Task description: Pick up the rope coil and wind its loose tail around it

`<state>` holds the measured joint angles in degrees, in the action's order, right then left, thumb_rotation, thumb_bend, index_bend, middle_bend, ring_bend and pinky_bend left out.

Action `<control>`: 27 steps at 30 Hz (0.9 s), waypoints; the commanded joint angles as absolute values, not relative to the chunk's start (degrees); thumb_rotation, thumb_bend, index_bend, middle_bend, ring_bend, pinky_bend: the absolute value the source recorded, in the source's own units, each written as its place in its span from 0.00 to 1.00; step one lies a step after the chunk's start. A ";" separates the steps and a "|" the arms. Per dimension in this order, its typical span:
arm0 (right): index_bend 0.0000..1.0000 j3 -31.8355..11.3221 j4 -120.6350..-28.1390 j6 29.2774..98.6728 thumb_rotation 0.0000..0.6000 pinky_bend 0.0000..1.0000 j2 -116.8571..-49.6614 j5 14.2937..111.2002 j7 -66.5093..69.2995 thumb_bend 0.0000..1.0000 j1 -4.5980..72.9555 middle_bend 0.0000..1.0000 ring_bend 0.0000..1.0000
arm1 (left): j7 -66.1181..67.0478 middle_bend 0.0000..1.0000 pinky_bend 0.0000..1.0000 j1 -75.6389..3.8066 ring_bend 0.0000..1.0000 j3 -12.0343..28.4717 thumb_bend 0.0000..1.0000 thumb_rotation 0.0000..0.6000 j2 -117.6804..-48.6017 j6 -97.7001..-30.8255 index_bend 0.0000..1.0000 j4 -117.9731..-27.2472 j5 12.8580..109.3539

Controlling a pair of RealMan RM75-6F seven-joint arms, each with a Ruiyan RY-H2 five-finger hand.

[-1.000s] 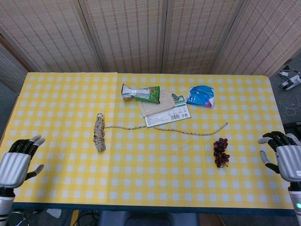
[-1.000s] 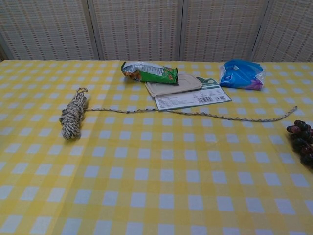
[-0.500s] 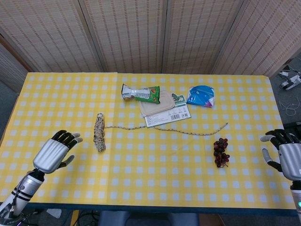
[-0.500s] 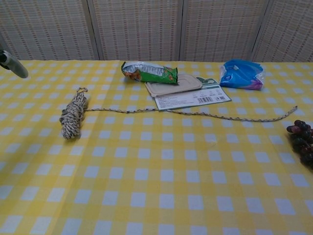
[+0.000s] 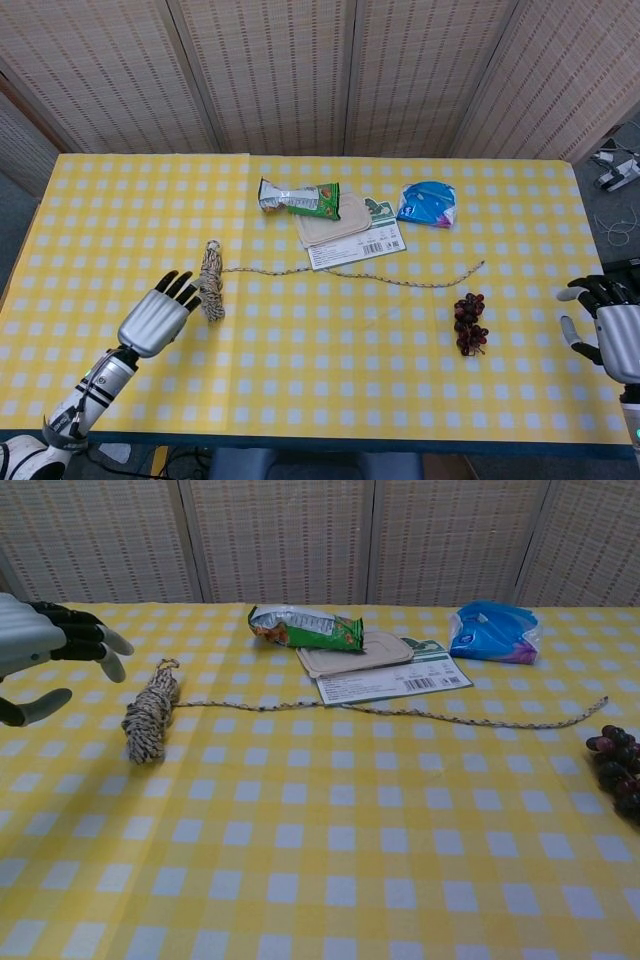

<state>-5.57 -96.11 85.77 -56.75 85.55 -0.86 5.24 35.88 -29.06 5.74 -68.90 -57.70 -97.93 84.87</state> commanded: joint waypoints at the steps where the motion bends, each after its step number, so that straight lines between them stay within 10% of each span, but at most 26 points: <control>1: 0.40 -5.52 -95.91 85.91 1.00 0.34 -56.75 85.46 -0.56 0.36 5.08 0.32 0.20 | 43.24 0.11 0.11 -30.27 0.07 5.40 0.58 1.00 -71.98 -56.84 0.31 -97.80 80.97; 27: 0.40 -5.10 -95.27 86.21 1.00 0.34 -56.62 85.27 0.83 0.36 4.19 0.32 0.20 | 51.42 0.27 0.10 -35.89 0.11 0.17 0.58 1.00 -79.02 -52.39 0.35 -91.47 78.07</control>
